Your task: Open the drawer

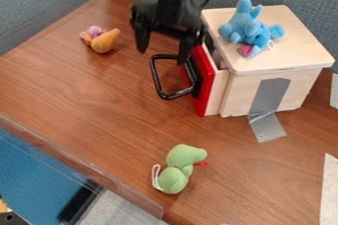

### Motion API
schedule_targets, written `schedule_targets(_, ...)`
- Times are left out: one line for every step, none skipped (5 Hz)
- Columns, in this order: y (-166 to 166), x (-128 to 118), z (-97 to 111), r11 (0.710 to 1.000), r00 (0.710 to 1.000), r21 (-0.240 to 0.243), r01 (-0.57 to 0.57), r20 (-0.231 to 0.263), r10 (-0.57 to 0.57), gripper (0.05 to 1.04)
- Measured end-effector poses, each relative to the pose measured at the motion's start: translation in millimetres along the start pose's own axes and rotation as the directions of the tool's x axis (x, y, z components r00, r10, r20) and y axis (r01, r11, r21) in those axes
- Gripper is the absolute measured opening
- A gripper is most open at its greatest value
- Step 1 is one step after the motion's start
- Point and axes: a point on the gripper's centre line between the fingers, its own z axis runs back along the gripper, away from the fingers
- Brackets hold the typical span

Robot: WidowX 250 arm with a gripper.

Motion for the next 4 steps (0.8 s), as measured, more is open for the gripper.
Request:
schedule_targets(-1,-4,-27,1.0,0.997,0.005,0.011,-0.072,-0.011,1.001)
schedule_targets(1,-6,-40,1.0,0.992,0.01,0.022,-0.124,-0.02,0.997)
schedule_targets(6,-10,-41,1.0,0.987,0.012,-0.004,-0.16,0.006,0.951)
schedule_targets(16,-17,-43,0.999,0.982,0.04,-0.023,-0.185,0.03,0.682)
